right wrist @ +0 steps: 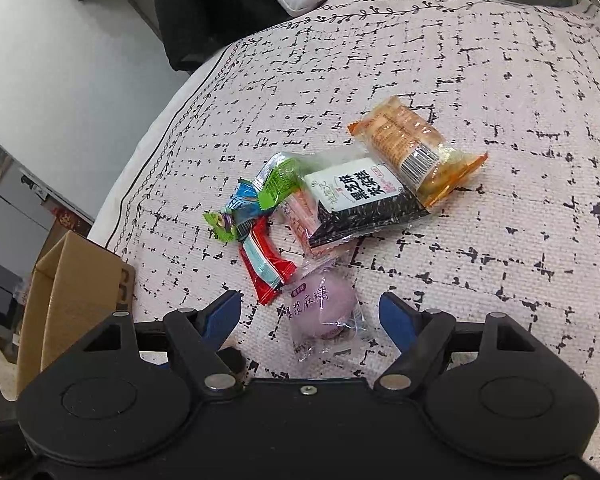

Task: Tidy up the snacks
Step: 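Grasp small dark stick snack with left tool while right grasps purple pastry, then carry stick snack and purple pastry into the box and open both tools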

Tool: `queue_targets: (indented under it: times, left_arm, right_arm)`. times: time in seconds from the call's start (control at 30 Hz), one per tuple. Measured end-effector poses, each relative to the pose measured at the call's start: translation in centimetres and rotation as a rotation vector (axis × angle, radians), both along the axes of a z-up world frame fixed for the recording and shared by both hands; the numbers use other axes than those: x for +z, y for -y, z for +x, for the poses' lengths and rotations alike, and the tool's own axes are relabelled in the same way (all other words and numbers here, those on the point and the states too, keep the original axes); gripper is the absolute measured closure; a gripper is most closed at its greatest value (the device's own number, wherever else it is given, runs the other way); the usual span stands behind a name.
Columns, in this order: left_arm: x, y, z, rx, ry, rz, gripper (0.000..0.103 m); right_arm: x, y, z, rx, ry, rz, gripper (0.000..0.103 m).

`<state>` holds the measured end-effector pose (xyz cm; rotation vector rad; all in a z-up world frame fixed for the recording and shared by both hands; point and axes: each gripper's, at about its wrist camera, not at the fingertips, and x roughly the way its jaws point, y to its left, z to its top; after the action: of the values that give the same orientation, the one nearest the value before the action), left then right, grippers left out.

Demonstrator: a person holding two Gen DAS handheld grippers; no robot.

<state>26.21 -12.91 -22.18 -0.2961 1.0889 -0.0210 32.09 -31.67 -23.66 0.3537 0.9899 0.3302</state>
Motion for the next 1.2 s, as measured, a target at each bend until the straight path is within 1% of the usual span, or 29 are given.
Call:
queue_targets:
  times: [0.03, 0.07, 0.1, 0.17, 0.23, 0.3, 0.33, 0.47, 0.57, 0.7, 0.83, 0.93, 1.1, 1.2]
  left_arm:
    - [-0.1, 0.1, 0.0, 0.005, -0.009, 0.005, 0.074]
    - [-0.2, -0.1, 0.0, 0.019, -0.013, 0.005, 0.082]
    - [-0.2, -0.3, -0.1, 0.03, -0.014, -0.004, 0.083]
    - [0.0, -0.8, -0.2, 0.055, -0.017, -0.022, 0.083]
    - [0.5, -1.2, -0.5, 0.078, -0.006, -0.009, 0.083]
    - [1.2, -1.6, -0.8, 0.096, 0.017, 0.004, 0.083]
    - [1.5, -1.7, -0.8, 0.102, 0.026, 0.006, 0.083]
    - [2.6, -2.3, -1.3, 0.118, 0.055, 0.007, 0.083]
    - [3.3, -2.7, -1.7, 0.123, 0.071, -0.005, 0.083]
    - [4.5, -3.6, -2.2, 0.128, 0.096, -0.032, 0.083]
    - [5.6, -4.7, -3.0, 0.133, 0.119, -0.063, 0.083]
    - [6.4, -5.4, -3.2, 0.134, 0.134, -0.084, 0.083]
    - [7.9, -7.0, -3.5, 0.144, 0.163, -0.134, 0.083]
    - [8.8, -7.8, -3.7, 0.148, 0.187, -0.15, 0.083]
  right_arm:
    - [-0.1, -0.2, 0.0, 0.008, 0.002, -0.008, 0.027]
    - [-0.1, -0.4, 0.1, 0.015, 0.004, -0.017, 0.028]
    - [-0.1, -0.7, 0.1, 0.024, 0.009, -0.031, 0.03]
    - [-0.1, -1.1, 0.1, 0.035, 0.018, -0.064, 0.039]
    - [-0.2, -1.4, 0.2, 0.042, 0.02, -0.089, 0.043]
    - [-0.2, -1.7, 0.1, 0.055, 0.022, -0.109, 0.054]
    - [-0.2, -1.9, 0.0, 0.061, 0.02, -0.119, 0.066]
    - [-0.2, -1.8, -0.4, 0.081, 0.001, -0.095, 0.071]
    - [0.2, -1.8, -0.9, 0.078, 0.002, -0.105, 0.073]
    - [1.2, -1.6, -1.7, 0.063, 0.03, -0.095, 0.073]
    - [2.0, -1.6, -1.8, 0.058, 0.037, -0.097, 0.073]
    - [3.2, -1.8, -2.3, 0.061, 0.072, -0.101, 0.073]
    - [4.9, -3.1, -2.9, 0.07, 0.101, -0.109, 0.073]
    - [6.0, -4.4, -3.3, 0.084, 0.116, -0.112, 0.073]
